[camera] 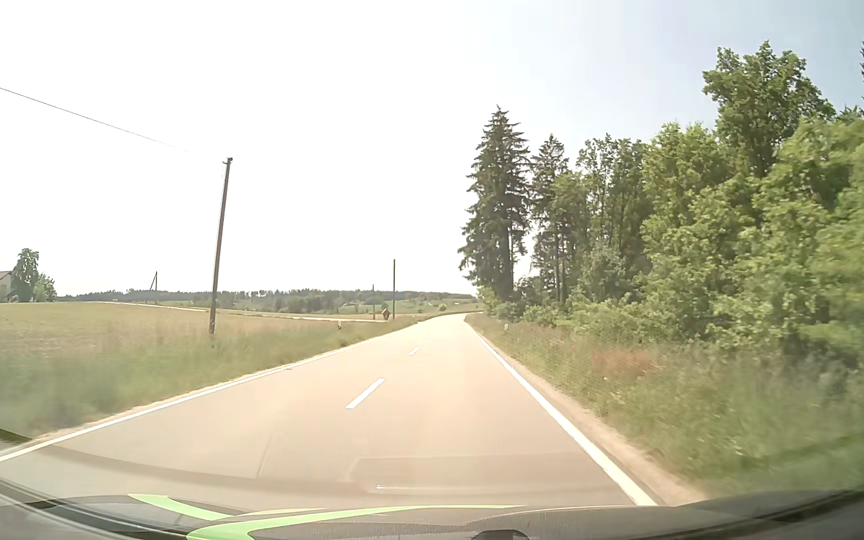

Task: Follow the waypoints while adhering to traffic rules and regulations

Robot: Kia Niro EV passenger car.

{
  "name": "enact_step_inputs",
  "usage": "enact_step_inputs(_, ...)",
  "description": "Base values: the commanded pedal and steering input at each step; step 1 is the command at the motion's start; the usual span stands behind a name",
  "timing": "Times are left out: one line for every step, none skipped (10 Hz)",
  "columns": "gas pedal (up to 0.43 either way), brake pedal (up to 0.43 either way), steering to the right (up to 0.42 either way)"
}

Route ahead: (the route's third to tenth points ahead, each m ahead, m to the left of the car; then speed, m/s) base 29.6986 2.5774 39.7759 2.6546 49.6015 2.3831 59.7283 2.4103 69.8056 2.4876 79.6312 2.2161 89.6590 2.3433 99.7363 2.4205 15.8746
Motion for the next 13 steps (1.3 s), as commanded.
enact_step_inputs(0.209,0.000,-0.006)
enact_step_inputs(0.209,0.000,-0.004)
enact_step_inputs(0.209,0.000,-0.004)
enact_step_inputs(0.209,0.000,-0.002)
enact_step_inputs(0.209,0.000,-0.002)
enact_step_inputs(0.209,0.000,-0.001)
enact_step_inputs(0.209,0.000,-0.001)
enact_step_inputs(0.209,0.000,0.001)
enact_step_inputs(0.209,0.000,0.005)
enact_step_inputs(0.209,0.000,0.008)
enact_step_inputs(0.209,0.000,0.006)
enact_step_inputs(0.209,0.000,0.005)
enact_step_inputs(0.209,0.000,0.005)
